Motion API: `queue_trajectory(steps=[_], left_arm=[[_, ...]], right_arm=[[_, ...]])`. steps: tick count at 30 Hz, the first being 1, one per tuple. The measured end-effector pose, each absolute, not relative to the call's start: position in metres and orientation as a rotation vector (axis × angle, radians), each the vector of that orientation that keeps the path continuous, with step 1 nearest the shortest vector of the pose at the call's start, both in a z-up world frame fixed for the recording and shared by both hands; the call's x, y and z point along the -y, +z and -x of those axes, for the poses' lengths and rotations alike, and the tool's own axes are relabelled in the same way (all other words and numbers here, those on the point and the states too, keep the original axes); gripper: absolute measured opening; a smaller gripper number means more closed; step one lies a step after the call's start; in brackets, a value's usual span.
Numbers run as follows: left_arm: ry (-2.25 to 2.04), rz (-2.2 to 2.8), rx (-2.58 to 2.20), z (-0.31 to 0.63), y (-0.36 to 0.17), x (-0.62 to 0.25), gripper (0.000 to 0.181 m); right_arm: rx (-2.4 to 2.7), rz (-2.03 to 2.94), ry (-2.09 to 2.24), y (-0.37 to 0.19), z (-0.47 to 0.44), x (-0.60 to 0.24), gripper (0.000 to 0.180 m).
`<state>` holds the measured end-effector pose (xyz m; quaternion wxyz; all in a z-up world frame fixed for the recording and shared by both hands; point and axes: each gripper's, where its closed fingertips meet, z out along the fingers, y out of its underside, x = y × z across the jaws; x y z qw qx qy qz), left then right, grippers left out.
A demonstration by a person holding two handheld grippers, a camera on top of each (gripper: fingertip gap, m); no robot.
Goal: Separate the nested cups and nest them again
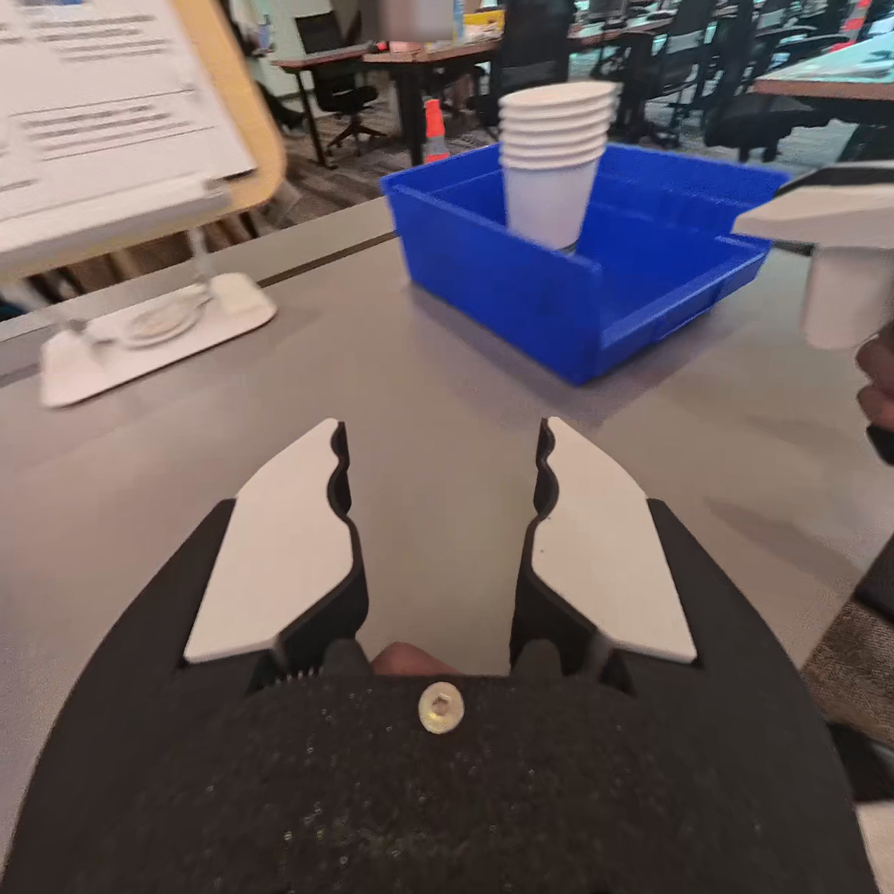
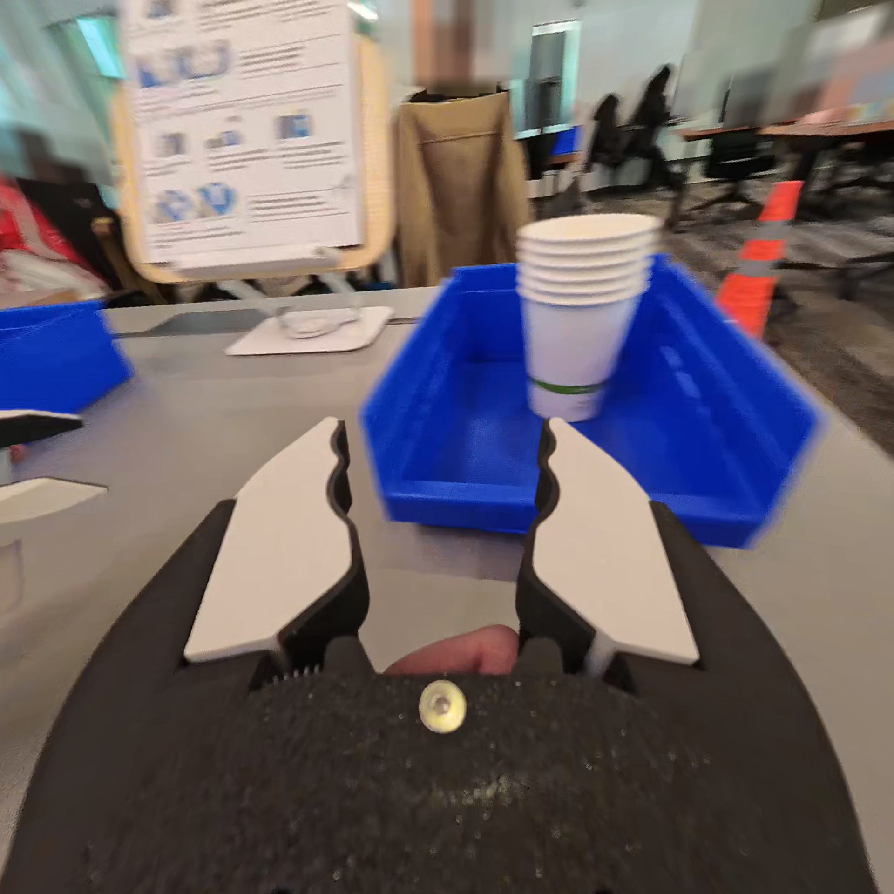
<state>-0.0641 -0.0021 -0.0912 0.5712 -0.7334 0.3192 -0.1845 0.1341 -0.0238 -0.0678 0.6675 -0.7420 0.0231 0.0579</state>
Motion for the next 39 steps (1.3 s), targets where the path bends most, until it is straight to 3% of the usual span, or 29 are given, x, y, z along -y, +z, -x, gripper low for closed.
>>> queue_trajectory(steps=[8, 18, 23, 25, 34, 37, 39], left_arm=[[-0.410, 1.847, -0.710, -0.100, -0.116, -0.049, 0.074], [-0.278, 1.901, -0.560, -0.072, -0.129, -0.090, 0.067], [-0.302, 1.905, -0.510, -0.060, -0.126, -0.102, 0.028], [-0.318, 1.898, -0.518, -0.065, -0.123, -0.101, 0.005], [-0.294, 1.898, -0.483, -0.068, -0.122, -0.098, 0.004], [-0.274, 1.898, -0.483, -0.058, -0.122, -0.094, 0.003], [-0.264, 1.889, -0.491, -0.050, -0.122, -0.086, 0.004]], right_arm=[[-0.251, 1.759, -0.091, -0.103, -0.238, 0.029, 0.073], [-0.274, 1.848, -0.062, -0.123, -0.242, 0.025, 0.072], [-0.343, 1.888, -0.032, -0.129, -0.234, 0.005, 0.070], [-0.441, 1.873, 0.004, -0.130, -0.240, -0.006, 0.061], [-0.485, 1.885, 0.117, -0.138, -0.232, -0.043, 0.048], [-0.512, 1.830, 0.091, -0.130, -0.241, -0.033, 0.005], [-0.482, 1.839, 0.050, -0.129, -0.234, -0.027, 0.004]])
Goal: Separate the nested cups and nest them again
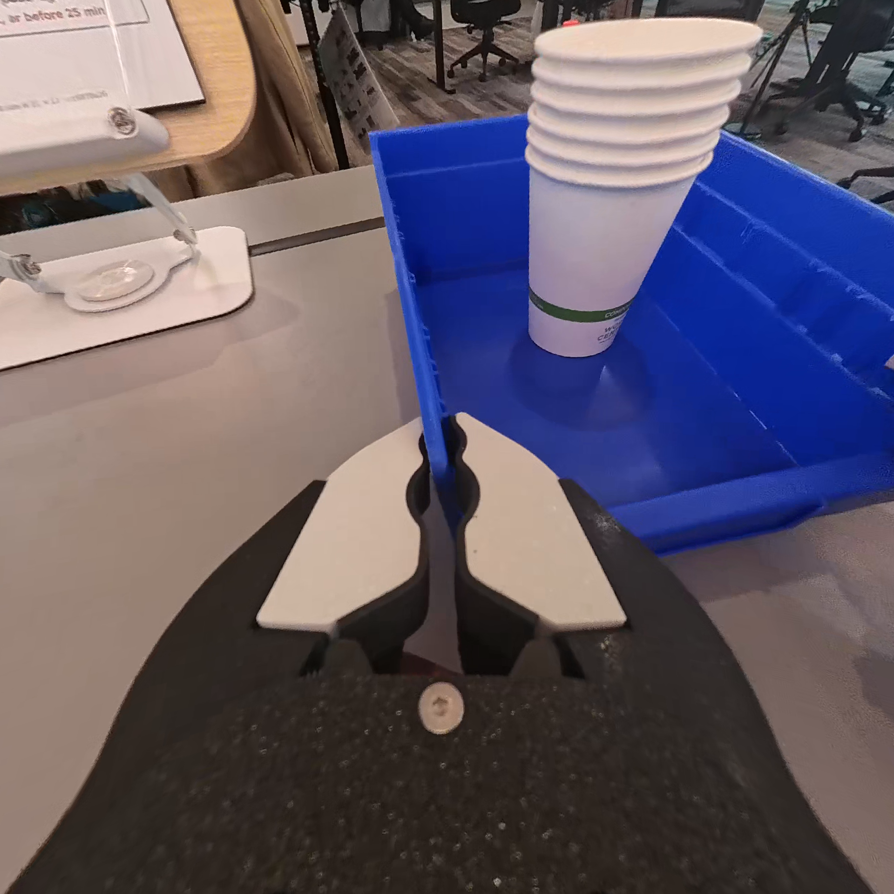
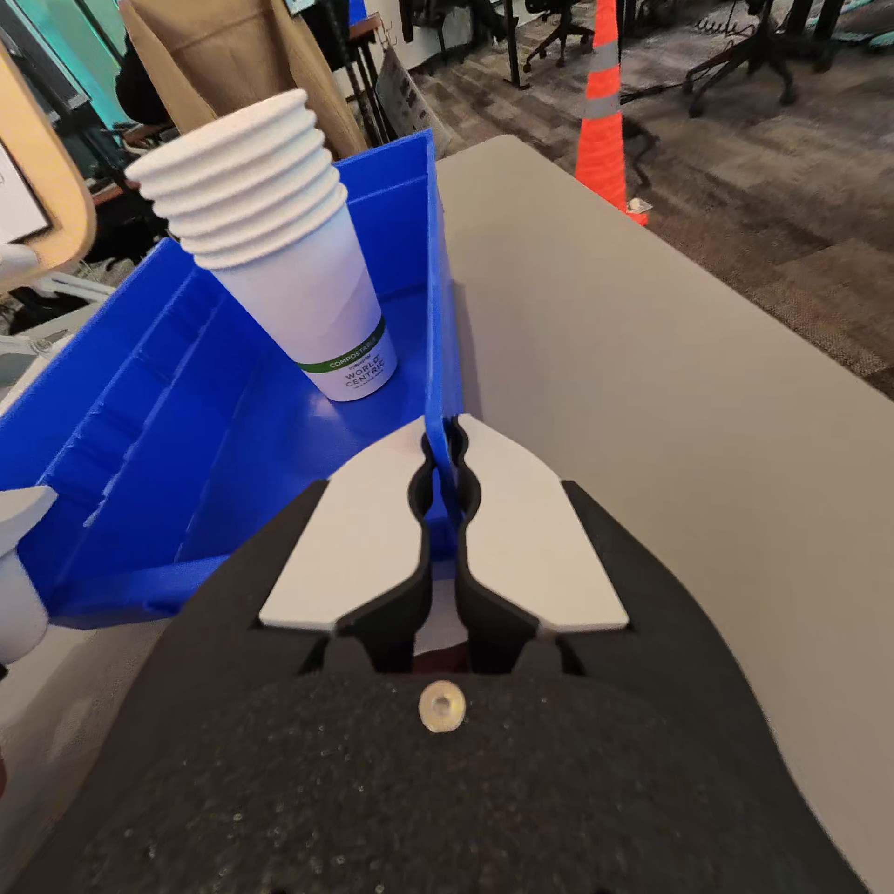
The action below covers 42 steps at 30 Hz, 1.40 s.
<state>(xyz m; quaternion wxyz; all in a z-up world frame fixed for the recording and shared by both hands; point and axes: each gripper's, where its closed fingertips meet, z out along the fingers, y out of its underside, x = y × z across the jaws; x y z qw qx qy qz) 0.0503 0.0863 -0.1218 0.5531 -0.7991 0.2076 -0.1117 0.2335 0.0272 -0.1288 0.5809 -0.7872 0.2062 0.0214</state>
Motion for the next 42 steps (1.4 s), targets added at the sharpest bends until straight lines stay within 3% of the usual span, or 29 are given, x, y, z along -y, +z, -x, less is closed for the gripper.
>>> queue_trajectory(steps=[7, 15, 22, 29, 30, 31, 32, 33, 39, 42], left_arm=[[-0.227, 1.839, -0.452, 0.011, -0.109, -0.065, 0.003], [-0.082, 1.816, -0.333, 0.151, -0.078, -0.040, 0.003], [-0.035, 1.904, -0.182, 0.254, -0.106, -0.036, 0.003], [-0.051, 1.931, -0.128, 0.281, -0.120, -0.039, 0.004], [-0.062, 1.927, -0.125, 0.280, -0.121, -0.038, 0.007], [-0.075, 1.924, -0.137, 0.278, -0.122, -0.037, 0.023], [-0.080, 1.923, -0.142, 0.279, -0.123, -0.034, 0.044], [-0.096, 1.927, -0.159, 0.279, -0.124, -0.028, 0.053], [-0.189, 1.895, -0.153, 0.330, -0.106, 0.031, 0.054], [-0.061, 1.855, -0.023, 0.409, -0.094, 0.029, 0.052]], right_arm=[[-0.411, 1.793, 0.045, -0.121, -0.168, -0.008, 0.003], [-0.189, 1.818, 0.152, -0.106, -0.031, -0.016, 0.003], [-0.002, 1.903, 0.179, -0.123, 0.065, -0.035, 0.003], [0.070, 1.924, 0.186, -0.129, 0.087, -0.041, 0.004], [0.083, 1.922, 0.184, -0.129, 0.087, -0.041, 0.004], [0.093, 1.935, 0.177, -0.131, 0.087, -0.040, 0.007], [0.101, 1.949, 0.176, -0.133, 0.086, -0.038, 0.027], [0.122, 1.954, 0.194, -0.134, 0.086, -0.033, 0.042], [0.290, 1.835, 0.204, -0.122, 0.074, 0.031, 0.047], [0.376, 1.724, 0.231, -0.105, 0.076, 0.047, 0.038]])
